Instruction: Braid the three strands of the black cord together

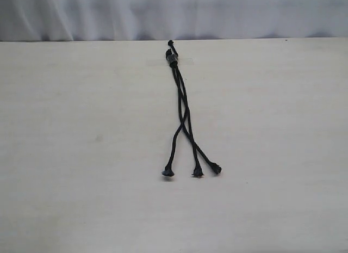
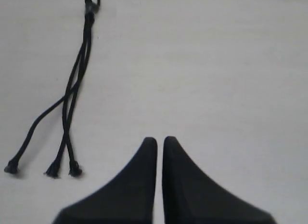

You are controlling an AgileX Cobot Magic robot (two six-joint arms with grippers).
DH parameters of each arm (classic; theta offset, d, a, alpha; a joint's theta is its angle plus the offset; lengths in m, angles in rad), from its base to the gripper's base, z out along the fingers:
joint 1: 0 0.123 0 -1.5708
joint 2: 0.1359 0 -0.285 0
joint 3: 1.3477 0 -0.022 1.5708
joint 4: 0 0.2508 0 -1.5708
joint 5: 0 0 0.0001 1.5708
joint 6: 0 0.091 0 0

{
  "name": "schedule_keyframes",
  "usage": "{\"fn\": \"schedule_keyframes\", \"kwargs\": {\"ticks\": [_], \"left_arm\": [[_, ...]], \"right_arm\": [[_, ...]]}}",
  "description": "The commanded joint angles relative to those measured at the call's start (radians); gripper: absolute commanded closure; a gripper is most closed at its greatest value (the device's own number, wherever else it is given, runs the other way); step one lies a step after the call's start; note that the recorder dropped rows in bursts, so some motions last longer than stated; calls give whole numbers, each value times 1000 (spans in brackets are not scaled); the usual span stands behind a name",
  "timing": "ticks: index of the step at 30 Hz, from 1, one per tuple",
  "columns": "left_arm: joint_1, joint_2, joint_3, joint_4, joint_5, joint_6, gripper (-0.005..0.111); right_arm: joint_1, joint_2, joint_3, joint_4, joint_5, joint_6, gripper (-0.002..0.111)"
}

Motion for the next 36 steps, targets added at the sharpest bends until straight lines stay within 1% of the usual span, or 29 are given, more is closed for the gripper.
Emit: {"fn": "schedule_keyframes", "kwargs": {"ticks": [1, 7, 17, 23, 27, 32, 35, 36], "left_arm": [[1, -150, 8, 20, -53, 3, 107], [1, -247, 8, 22, -53, 3, 107], [1, -255, 8, 22, -53, 3, 107], [1, -255, 8, 21, -53, 3, 107], [1, -255, 8, 23, -53, 3, 107], [1, -255, 8, 23, -53, 3, 107], [1, -255, 8, 23, -53, 3, 107], [1, -255, 8, 23, -53, 3, 107]], "right_arm": [[2, -98, 51, -4, -66, 2, 104], [2, -185, 55, -4, -70, 2, 104], [2, -249, 57, -4, -74, 2, 104], [-53, -341, 74, 16, -77, 2, 104], [-92, -442, 133, 8, -81, 2, 104], [-95, -580, 264, 7, -89, 2, 104], [-95, -673, 367, 13, -161, 2, 104], [-97, -673, 399, 16, -173, 2, 104]]}}
